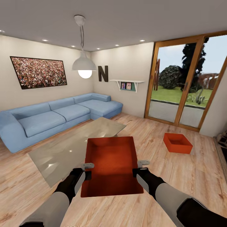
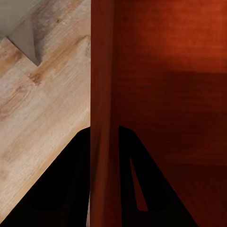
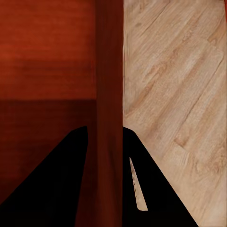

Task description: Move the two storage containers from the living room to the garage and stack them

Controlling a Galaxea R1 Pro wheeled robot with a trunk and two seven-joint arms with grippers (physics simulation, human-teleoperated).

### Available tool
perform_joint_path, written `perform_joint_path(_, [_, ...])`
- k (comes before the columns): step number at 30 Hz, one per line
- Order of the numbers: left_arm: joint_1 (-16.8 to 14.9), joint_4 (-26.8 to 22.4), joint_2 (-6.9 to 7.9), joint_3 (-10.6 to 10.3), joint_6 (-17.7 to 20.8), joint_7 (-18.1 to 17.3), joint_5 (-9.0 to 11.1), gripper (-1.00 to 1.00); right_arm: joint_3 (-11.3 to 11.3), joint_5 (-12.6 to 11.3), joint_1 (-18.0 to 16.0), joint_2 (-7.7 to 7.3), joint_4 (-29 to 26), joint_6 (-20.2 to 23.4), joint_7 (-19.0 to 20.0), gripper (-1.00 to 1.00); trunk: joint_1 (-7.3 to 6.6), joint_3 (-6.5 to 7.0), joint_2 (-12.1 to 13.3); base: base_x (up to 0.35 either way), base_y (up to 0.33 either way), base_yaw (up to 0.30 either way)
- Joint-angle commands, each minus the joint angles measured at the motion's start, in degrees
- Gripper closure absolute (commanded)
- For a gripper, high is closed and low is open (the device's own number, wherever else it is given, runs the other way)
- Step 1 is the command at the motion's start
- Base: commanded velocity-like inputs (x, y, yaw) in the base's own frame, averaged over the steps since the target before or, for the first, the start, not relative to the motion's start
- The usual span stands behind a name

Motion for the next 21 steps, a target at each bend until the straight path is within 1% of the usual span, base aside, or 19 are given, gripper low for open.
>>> perform_joint_path(1, [0.0,0.0,-0.1,0.1,0.3,0.5,-0.4,1.0,1.4,-1.3,0.0,0.01,-1.1,0.2,-0.3,1.0,0.02,-0.05,-0.1,0.0,0.0,0.296])
perform_joint_path(21, [0.0,0.0,-0.1,0.1,0.3,0.5,-0.4,1.0,1.4,-1.3,0.0,0.0,-1.1,0.2,-0.3,1.0,0.02,-0.05,-0.1,0.0,0.0,0.296])
